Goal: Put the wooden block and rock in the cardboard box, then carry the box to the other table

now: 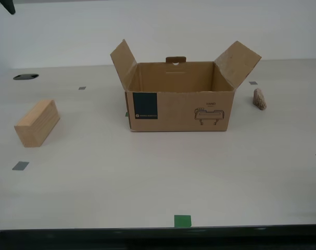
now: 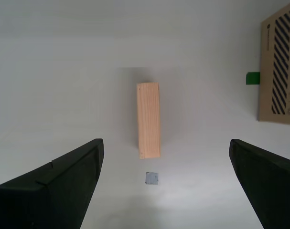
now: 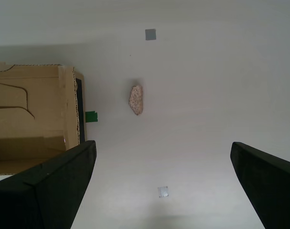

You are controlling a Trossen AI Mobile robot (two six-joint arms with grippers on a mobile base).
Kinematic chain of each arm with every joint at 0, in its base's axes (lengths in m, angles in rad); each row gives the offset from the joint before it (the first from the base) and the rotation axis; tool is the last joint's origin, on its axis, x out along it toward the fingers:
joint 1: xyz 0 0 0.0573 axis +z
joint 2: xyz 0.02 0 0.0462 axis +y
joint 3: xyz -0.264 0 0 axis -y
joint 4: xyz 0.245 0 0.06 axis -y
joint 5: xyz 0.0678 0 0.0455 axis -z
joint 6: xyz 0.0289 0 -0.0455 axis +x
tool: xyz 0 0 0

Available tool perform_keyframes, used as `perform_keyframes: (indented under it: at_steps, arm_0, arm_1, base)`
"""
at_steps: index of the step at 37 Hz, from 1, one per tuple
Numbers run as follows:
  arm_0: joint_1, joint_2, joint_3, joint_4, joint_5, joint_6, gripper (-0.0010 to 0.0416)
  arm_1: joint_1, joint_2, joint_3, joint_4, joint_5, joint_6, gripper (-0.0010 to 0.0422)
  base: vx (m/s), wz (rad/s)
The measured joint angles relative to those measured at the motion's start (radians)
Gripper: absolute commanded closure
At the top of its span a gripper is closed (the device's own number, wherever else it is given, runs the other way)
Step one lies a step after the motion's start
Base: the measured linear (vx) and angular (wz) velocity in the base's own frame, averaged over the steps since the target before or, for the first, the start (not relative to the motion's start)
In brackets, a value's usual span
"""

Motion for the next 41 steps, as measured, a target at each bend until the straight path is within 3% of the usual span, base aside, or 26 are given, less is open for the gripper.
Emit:
perform_keyframes:
  at_steps: [15, 22, 41]
  arm_0:
    - [0.004, 0.0, 0.0, 0.003, 0.0, 0.0, 0.0012]
    - [0.007, 0.0, 0.0, 0.032, 0.0, -0.019, 0.0012]
    - [0.008, 0.0, -0.013, 0.118, -0.006, -0.027, 0.0013]
  arm_1:
    - [0.0, 0.14, -0.02, 0.005, 0.0, 0.023, 0.0053]
    - [0.0, 0.142, -0.106, 0.088, 0.0, 0.026, 0.0053]
    - [0.0, 0.143, -0.2, 0.1, 0.0, 0.029, 0.0053]
  base:
    - [0.0, 0.0]
    - [0.0, 0.0]
    - [0.0, 0.0]
